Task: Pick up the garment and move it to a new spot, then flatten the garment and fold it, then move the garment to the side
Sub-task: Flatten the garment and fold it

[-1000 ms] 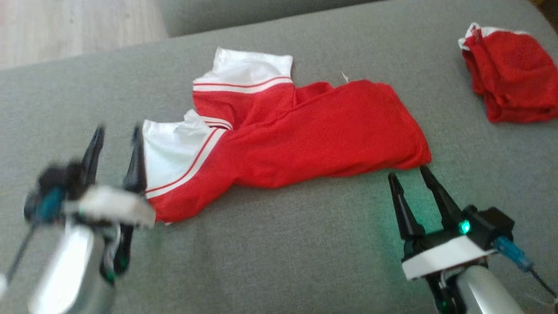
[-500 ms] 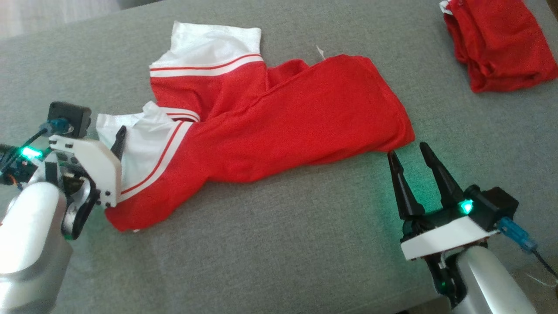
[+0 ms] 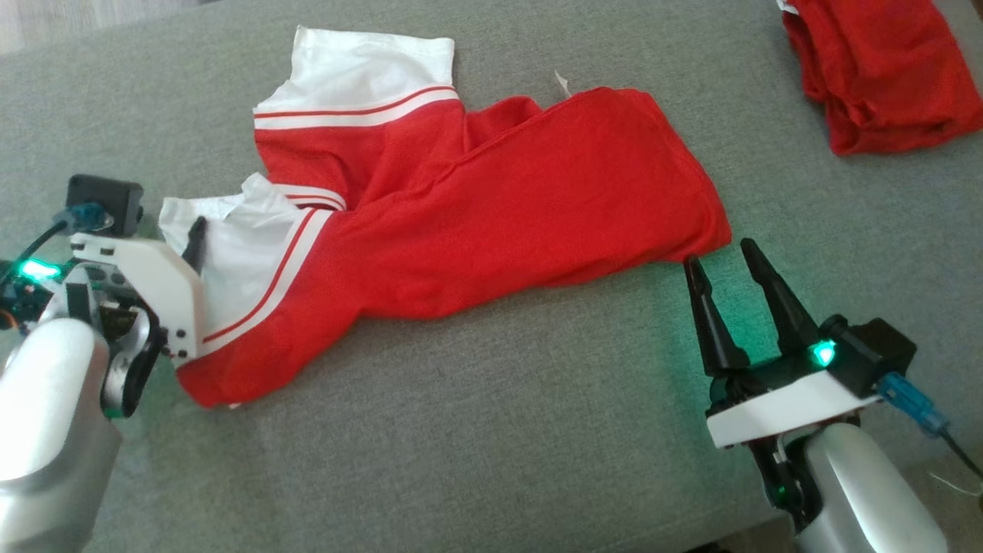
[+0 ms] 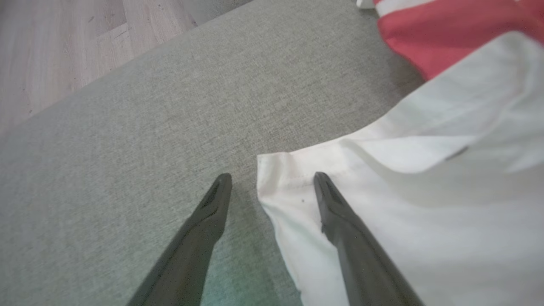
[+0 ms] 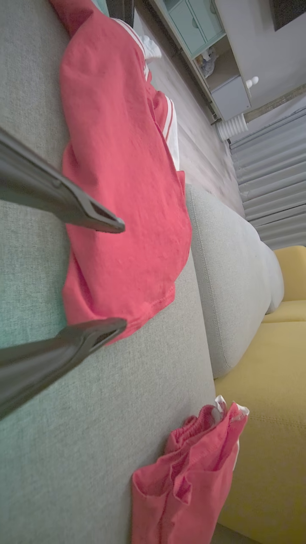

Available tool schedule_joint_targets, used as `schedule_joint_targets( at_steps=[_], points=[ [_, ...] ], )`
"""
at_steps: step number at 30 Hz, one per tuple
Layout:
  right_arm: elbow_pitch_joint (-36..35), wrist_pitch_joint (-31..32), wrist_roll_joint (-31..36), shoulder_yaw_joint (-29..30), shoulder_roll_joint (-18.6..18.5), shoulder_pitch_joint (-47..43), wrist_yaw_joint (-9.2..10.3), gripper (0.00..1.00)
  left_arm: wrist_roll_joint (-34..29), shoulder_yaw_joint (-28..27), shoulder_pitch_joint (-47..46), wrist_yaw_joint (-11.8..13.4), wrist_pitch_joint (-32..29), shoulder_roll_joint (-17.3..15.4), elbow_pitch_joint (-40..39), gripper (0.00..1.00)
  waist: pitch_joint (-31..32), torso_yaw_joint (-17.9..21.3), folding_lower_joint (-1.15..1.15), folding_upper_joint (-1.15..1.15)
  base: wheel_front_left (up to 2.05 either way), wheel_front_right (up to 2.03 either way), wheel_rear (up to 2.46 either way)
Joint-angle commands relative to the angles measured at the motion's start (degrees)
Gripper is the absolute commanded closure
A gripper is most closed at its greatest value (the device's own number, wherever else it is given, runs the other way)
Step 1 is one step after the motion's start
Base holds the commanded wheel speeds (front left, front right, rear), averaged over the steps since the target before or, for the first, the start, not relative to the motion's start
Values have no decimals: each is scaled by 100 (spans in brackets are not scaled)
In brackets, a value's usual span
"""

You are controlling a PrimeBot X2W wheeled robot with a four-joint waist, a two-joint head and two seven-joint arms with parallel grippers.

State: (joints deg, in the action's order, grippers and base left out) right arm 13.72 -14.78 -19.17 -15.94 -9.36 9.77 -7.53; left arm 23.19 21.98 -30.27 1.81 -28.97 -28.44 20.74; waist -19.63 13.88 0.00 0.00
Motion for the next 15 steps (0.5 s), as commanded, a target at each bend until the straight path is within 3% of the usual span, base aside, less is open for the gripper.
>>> schedule_joint_targets(
  at_steps=[1,2,4,8,15],
  points=[
    [-179,-22,-17,-79,-58,89,4,0,-4,-278,-210,60,29,-256,-96,5,-14,-11,0,0,0,0,0],
    [-182,-22,-16,-80,-65,94,4,0,14,-287,-219,73,32,-241,-79,18,-25,-19,0,0,0,0,0],
    [-186,-22,-17,-84,-74,107,4,0,27,-280,-241,82,40,-222,-49,31,-47,-32,0,0,0,0,0],
    [-194,-22,-16,-91,-92,127,4,0,103,-268,-281,33,118,-149,-34,100,-81,-59,0,0,0,0,0],
    [-159,-22,-5,-30,-214,200,4,0,-122,-182,-430,22,650,-179,-247,100,-59,-193,0,0,0,0,0]
  ],
)
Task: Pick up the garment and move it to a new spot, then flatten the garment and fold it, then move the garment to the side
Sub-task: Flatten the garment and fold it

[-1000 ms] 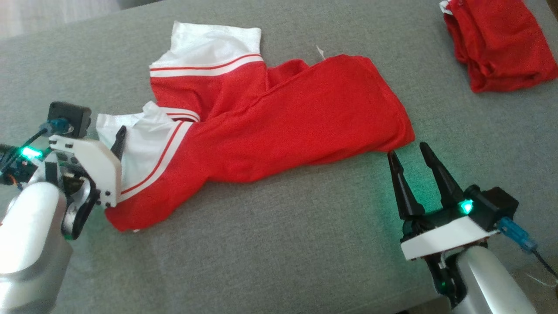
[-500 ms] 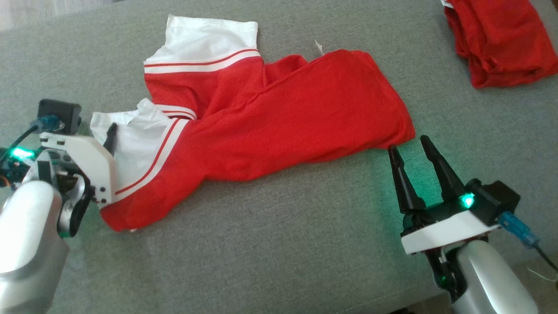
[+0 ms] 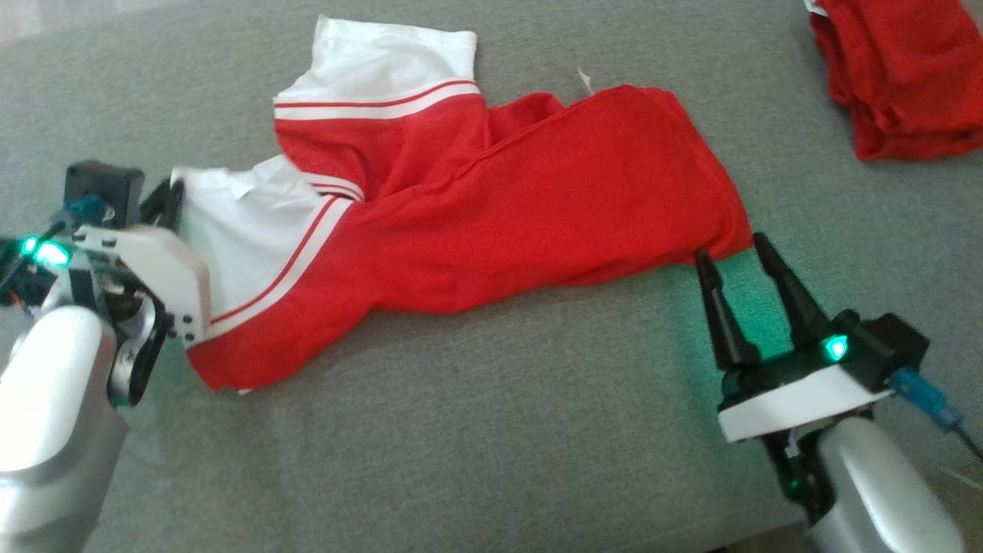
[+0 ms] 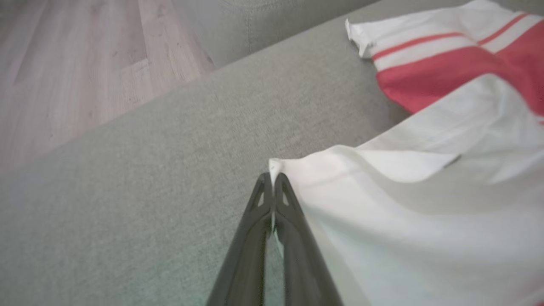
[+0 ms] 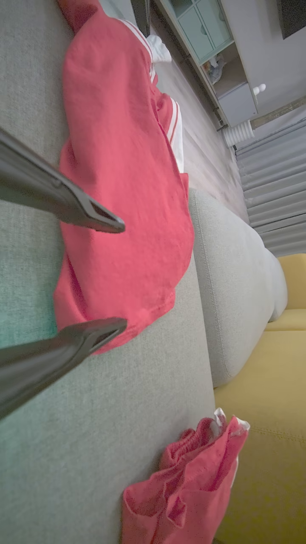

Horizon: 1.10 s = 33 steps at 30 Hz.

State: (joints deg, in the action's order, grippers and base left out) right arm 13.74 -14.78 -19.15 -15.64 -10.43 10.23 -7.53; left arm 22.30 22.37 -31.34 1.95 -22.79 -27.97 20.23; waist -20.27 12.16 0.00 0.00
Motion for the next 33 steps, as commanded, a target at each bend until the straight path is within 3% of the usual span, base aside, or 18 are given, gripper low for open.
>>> schedule_joint_targets(
  at_steps=[1,4,11,16,23,33],
  points=[
    [-167,-22,-33,-33,-149,204,4,0,-58,-210,-348,5,108,-221,-257,100,0,-58,0,0,0,0,0],
    [-91,-22,-235,39,-345,417,4,0,-150,-172,-446,7,292,-225,-496,100,-39,-189,0,0,0,0,0],
    [734,-22,-866,-203,-1240,1420,4,0,-244,-177,-610,68,424,-285,-1046,100,-152,-566,0,0,0,0,0],
    [1574,205,-1777,-1104,-1798,2158,4,0,-215,-125,-641,36,347,-296,-1317,100,-247,-869,0,0,0,0,0],
    [2142,322,-2635,-2180,-2403,2952,4,0,-198,-170,-708,57,372,-378,-1378,100,-437,-1162,0,0,0,0,0],
    [2740,225,-2963,-3488,-2641,3746,4,0,-156,-92,-782,8,417,-353,-1344,100,-538,-1359,0,0,0,0,0]
  ],
)
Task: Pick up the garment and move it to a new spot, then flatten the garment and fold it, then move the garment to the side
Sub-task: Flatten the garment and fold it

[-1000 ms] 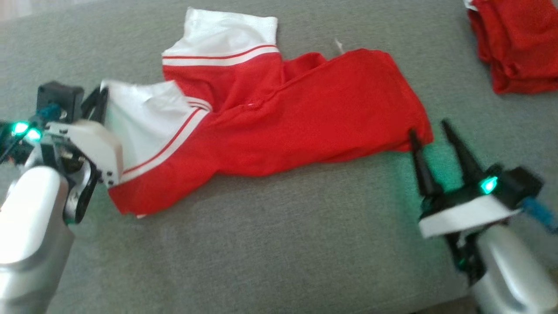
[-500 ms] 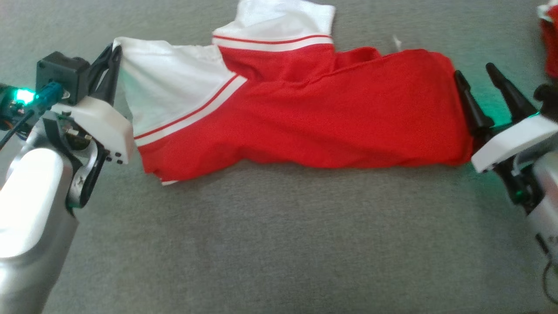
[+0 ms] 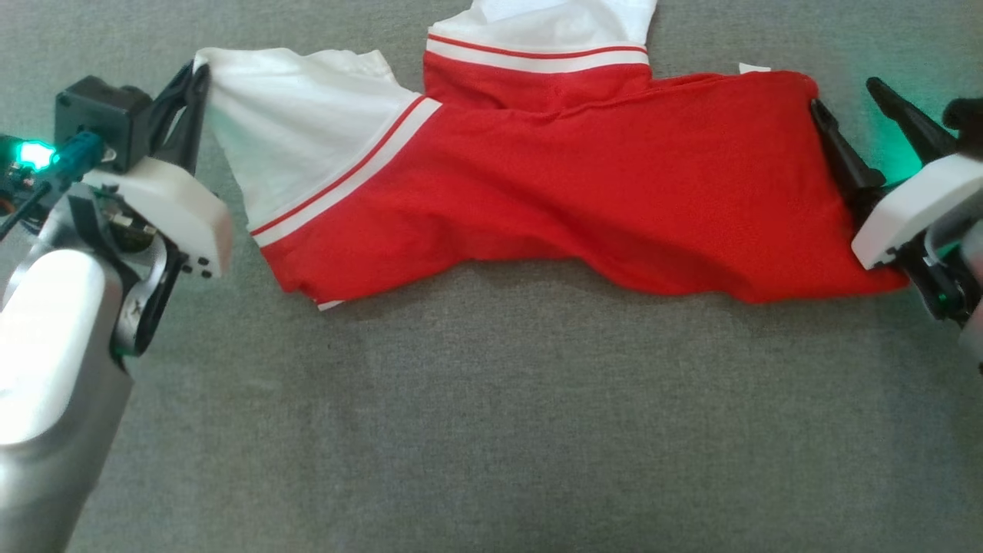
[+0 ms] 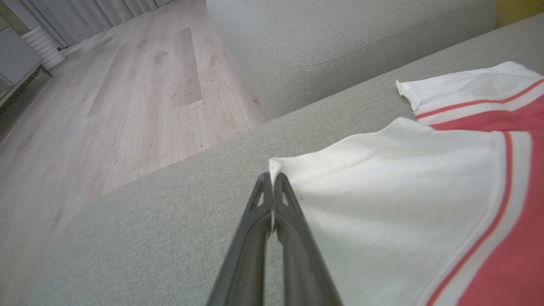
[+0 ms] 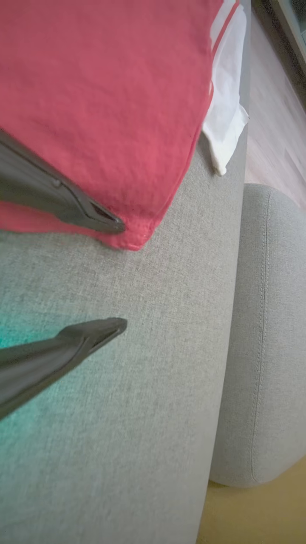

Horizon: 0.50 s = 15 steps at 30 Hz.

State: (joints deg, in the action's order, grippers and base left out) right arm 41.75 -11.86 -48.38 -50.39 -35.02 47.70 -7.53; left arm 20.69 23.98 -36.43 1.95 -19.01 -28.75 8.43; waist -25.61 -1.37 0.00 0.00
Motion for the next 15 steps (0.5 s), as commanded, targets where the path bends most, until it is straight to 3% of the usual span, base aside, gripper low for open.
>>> schedule_joint_targets(
  at_steps=[1,15],
  points=[
    [-29,-81,-78,-122,-192,67,4,0,10,-237,-280,-2,38,-267,-165,100,-11,-22,0,0,0,0,0],
    [160,-1,-69,-2060,-509,870,4,0,32,28,-451,-150,127,-84,-23,100,-152,-289,0,0,0,0,0]
  ],
)
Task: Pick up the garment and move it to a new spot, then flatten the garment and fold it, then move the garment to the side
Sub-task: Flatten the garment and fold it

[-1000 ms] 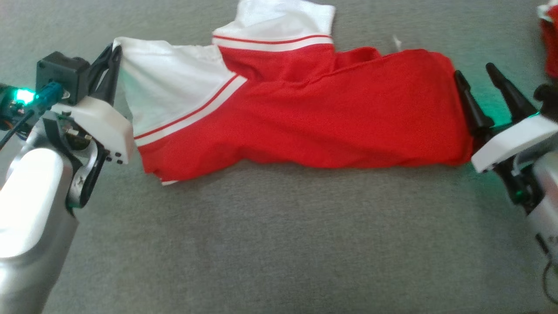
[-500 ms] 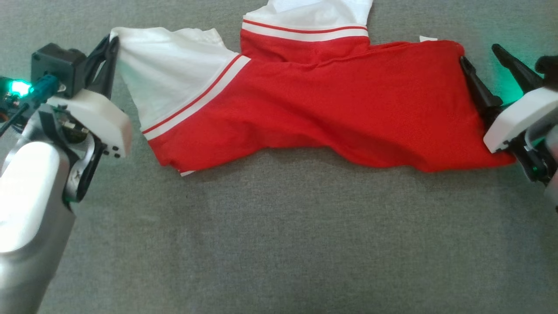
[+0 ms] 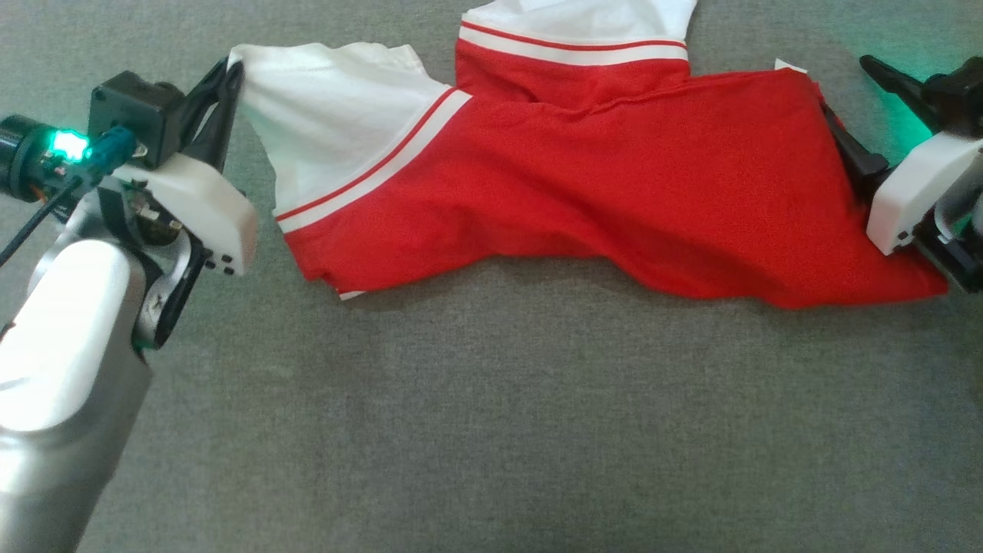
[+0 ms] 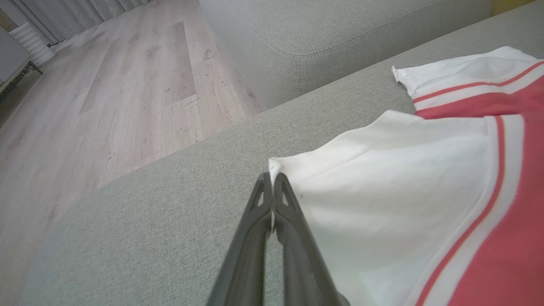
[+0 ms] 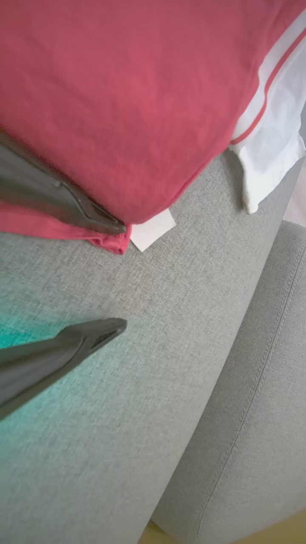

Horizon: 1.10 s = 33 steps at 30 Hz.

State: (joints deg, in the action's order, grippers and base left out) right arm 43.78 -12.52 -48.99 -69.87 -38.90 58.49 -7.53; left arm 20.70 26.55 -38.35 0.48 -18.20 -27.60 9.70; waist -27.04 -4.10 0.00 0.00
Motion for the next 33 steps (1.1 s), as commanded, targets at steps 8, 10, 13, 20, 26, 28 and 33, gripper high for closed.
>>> schedule_joint_targets(
  at_steps=[8,10,13,20,26,28,33],
  points=[
    [-539,529,-201,-340,-362,-297,4,100,115,-214,-282,-79,294,-151,19,100,106,-28,0,0,0,0,0],
    [-709,451,-444,-343,-392,-309,4,100,167,-230,-268,-153,423,-170,38,100,187,13,0,0,0,0,0],
    [-796,114,-701,-344,-445,-179,4,100,143,-267,-268,-185,656,-237,52,100,356,100,0,0,0,0,0],
    [-780,-224,-740,-175,-614,196,4,100,3,-414,-396,-149,1263,-386,-53,100,827,300,0,0,0,0,0],
    [-1256,-245,-464,974,-899,312,4,100,-121,-633,-556,-112,1844,-616,-394,100,1402,489,0,0,0,0,0],
    [-1480,-246,-361,1358,-979,212,4,100,-150,-688,-574,-115,1941,-714,-536,100,1598,547,0,0,0,0,0],
    [-2029,-247,-106,2147,-1186,-41,4,100,-175,-820,-656,-145,1972,-979,-989,100,2063,674,0,0,0,0,0]
  ],
)
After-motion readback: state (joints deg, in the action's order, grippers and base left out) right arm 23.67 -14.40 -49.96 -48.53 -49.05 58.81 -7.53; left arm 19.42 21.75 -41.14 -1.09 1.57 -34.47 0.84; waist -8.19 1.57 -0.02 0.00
